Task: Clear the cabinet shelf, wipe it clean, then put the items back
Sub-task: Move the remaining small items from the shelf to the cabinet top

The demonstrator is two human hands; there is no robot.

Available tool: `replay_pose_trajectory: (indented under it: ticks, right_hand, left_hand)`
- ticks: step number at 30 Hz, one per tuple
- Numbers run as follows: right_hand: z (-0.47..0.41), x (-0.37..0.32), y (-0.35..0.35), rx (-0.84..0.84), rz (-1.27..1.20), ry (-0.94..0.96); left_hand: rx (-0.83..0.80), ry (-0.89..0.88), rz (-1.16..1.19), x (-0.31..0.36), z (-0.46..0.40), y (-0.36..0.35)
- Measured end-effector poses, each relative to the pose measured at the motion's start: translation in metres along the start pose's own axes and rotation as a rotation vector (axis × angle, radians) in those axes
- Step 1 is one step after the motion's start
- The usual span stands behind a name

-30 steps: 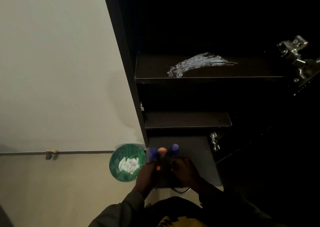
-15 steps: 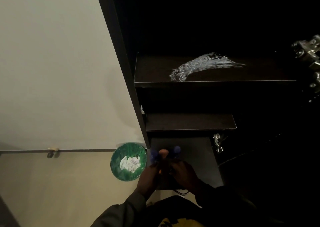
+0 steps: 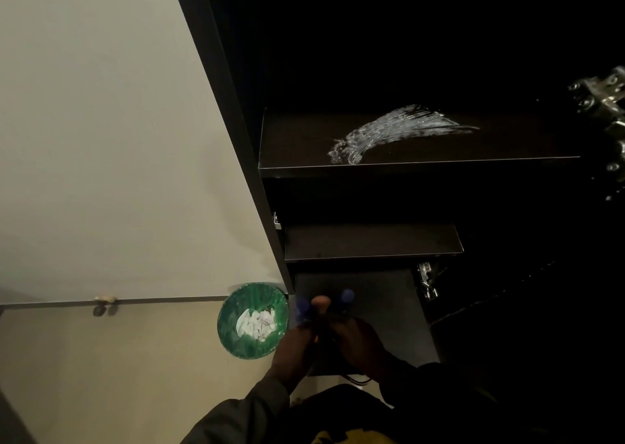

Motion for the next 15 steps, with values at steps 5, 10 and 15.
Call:
replay_pose_trajectory:
  ticks: [5,10,15]
  right_hand:
    - [0.0029,-0.0055,0.0041,0.013,0.021,0.084]
    - [0.0061,-0.0026,0.0075,0.046,0.006,0.089]
    - [0.0063,-0.0017,0.0063,0.062,0.04,0.101]
  left_hand:
    - [-0.03,-0.007,-0.013,0.0011,-0.0016,0.0007]
    - [-0.03,-0.012,-0.022,0.0009,-0.0028,0.001]
    - [-0.02,0.003,0.018,0.0036,0.0002,0.001]
Point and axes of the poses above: each hand's wrist, its own z-axis away from the middle knuckle, its own y-axis out of the back of the hand, x = y × z, the point moved 4 cm from there along -z, towards the middle knuckle, and after that the axes turned 13 degrees about y, right-handed, at the moved point
